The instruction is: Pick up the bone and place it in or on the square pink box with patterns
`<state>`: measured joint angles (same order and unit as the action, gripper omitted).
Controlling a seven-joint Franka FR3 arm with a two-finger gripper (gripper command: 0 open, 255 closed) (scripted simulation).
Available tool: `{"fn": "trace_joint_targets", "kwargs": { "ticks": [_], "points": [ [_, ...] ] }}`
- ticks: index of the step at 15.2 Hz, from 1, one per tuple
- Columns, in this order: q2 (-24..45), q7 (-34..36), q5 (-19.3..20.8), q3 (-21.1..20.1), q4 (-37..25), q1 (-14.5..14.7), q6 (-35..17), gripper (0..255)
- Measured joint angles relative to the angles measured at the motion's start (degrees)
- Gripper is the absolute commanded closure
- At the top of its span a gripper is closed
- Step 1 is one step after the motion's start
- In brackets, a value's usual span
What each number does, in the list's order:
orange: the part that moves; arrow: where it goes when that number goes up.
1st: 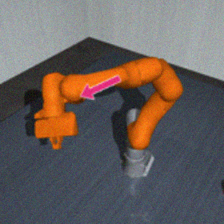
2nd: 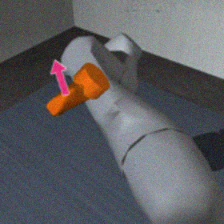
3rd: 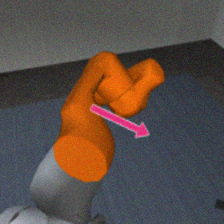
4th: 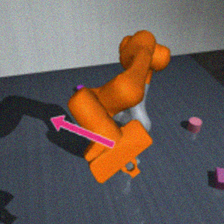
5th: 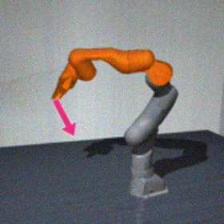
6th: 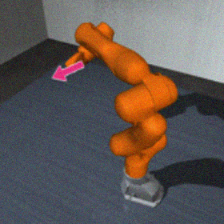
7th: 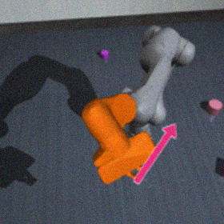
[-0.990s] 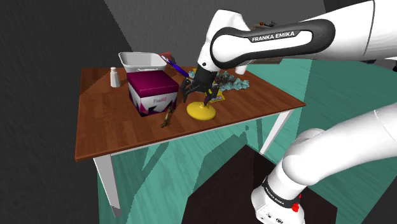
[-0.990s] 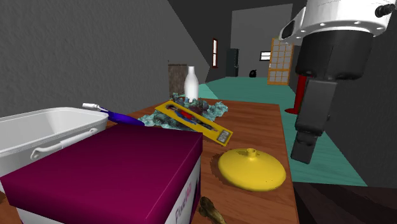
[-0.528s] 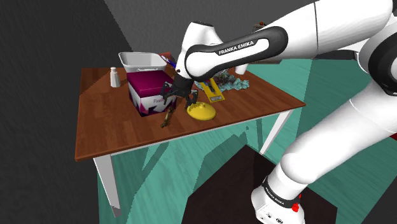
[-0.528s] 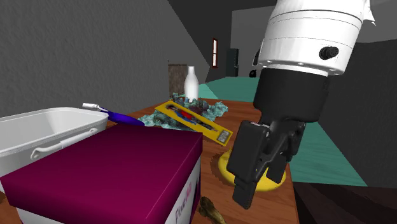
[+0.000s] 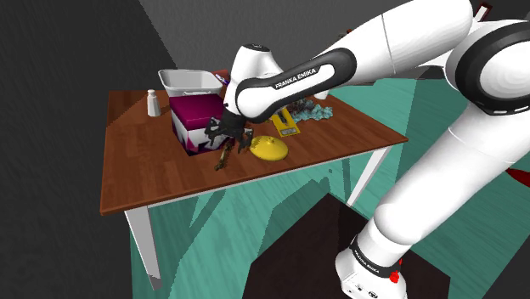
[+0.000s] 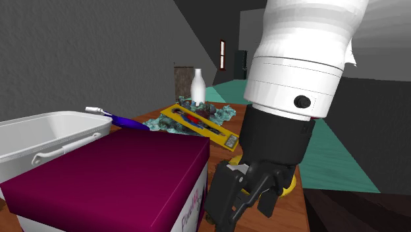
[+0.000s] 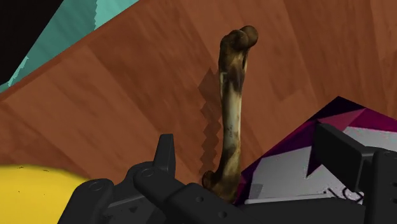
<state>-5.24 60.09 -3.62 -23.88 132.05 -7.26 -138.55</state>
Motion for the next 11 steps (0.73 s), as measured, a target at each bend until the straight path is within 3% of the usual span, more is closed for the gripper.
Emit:
{"fn": "trace_joint_targets", "kwargs": {
  "ticks": [8,9,11],
  "points": [
    [1.7,0.5,0.9,-0.1,0.3,-0.1,-1.8,0],
    [1.7,0.5,0.9,-0.1,0.3,-0.1,-1.8,255],
    [1.7,0.5,0.9,-0.1,0.3,-0.1,-1.8,255]
  ]
}}
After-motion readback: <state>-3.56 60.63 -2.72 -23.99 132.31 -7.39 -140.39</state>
